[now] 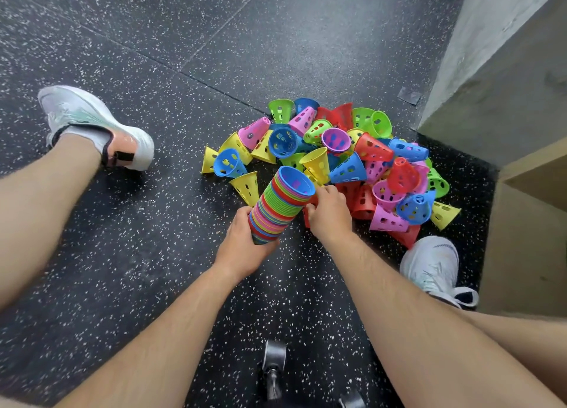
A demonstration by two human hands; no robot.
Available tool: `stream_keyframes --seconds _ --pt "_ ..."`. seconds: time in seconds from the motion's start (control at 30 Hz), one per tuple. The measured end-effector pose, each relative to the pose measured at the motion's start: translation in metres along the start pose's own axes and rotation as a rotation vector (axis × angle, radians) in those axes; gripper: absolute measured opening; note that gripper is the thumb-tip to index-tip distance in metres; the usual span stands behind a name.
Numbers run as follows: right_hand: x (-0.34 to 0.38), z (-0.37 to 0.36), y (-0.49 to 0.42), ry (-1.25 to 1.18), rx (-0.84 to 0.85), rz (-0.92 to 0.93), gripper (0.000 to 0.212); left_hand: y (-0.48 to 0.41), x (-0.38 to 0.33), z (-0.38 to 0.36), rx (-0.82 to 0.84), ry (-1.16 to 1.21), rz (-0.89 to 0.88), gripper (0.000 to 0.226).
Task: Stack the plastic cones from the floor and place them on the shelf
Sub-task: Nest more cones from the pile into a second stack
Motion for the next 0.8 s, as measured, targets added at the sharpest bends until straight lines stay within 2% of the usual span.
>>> stream_keyframes --seconds 0.13,0.23,0.33,0.47,0.53,0.67,0.8 --pt "-0.008 -0.003 0.006 -0.028 -0.020 -0.046 0.023 -0.001 0.001 0.001 -0.009 0.010 0.000 0.075" --pt "-0.014 -0.006 0.009 -0.164 0.006 -0.093 0.019 -0.002 0.003 0.004 -0.018 0.037 0.007 0.073" --pt "-0.018 -0.002 0.015 -0.287 0.034 -0.131 0.028 -0.001 0.005 0.005 -0.020 0.048 0.016 0.071" --pt "-0.022 0.022 0.026 -0.419 -0.027 -0.146 0.041 0.002 0.005 0.006 -0.016 0.050 0.022 0.068" --pt "-0.022 0.035 0.030 -0.513 -0.082 -0.157 0.044 0.004 0.004 0.007 -0.014 0.038 0.020 0.068" --pt "-0.019 0.074 0.033 -0.644 -0.303 -0.132 0.041 0.008 0.001 0.005 -0.013 0.020 0.017 0.068" --pt "-0.007 0.116 0.034 -0.643 -0.481 -0.037 0.031 0.011 -0.001 0.003 -0.006 0.005 0.017 0.069"
Point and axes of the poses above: each hand's wrist, its own y-axis away from the middle knuckle, its own z-axis out of the back of the hand, x = y × z, the point moved 10 cm from there along -y, towards the middle knuckle, and after that the axes turned 9 degrees about z, right-handed, at the moved point
